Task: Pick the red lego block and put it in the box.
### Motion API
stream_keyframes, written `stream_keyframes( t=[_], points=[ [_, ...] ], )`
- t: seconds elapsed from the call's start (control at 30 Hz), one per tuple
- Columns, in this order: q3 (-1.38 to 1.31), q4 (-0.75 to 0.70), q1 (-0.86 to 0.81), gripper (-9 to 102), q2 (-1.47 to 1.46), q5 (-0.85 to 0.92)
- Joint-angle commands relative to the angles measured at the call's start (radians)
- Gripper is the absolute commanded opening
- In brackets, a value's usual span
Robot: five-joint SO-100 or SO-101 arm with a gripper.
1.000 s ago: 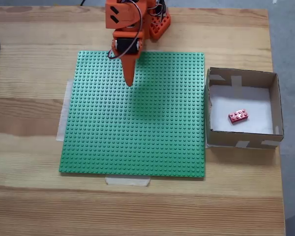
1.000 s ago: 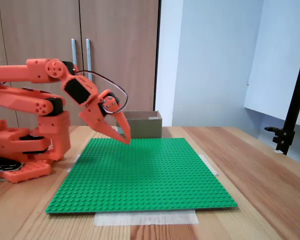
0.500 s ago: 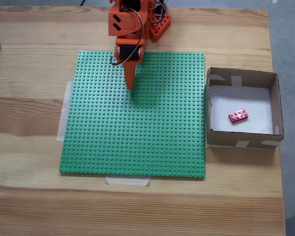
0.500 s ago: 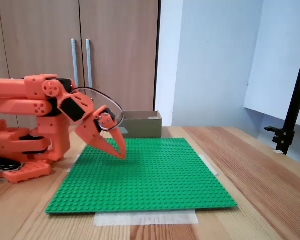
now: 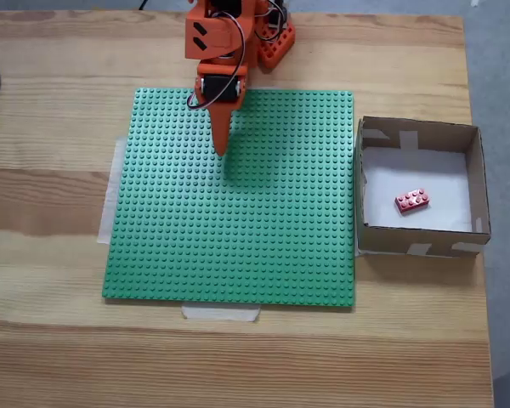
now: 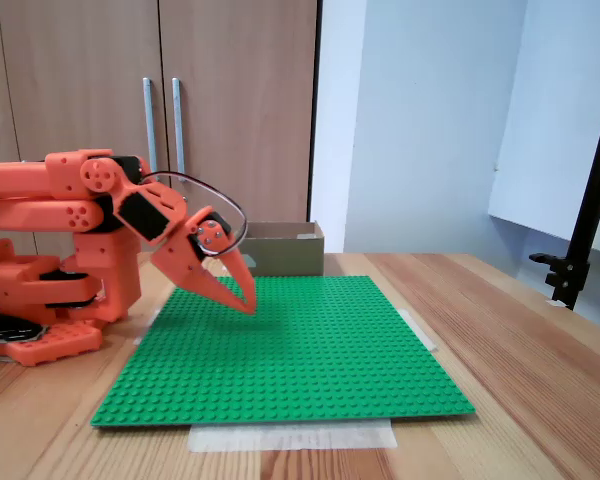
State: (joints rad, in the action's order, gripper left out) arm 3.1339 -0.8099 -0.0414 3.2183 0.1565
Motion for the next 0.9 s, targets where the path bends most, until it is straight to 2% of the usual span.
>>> stream_keyframes(
  t=[0.0, 0.87],
  points=[
    [0.02, 0.015, 0.002, -1, 0.005, 0.008],
    [0.038, 0.011, 0.0, -1, 0.005, -0.011]
  ],
)
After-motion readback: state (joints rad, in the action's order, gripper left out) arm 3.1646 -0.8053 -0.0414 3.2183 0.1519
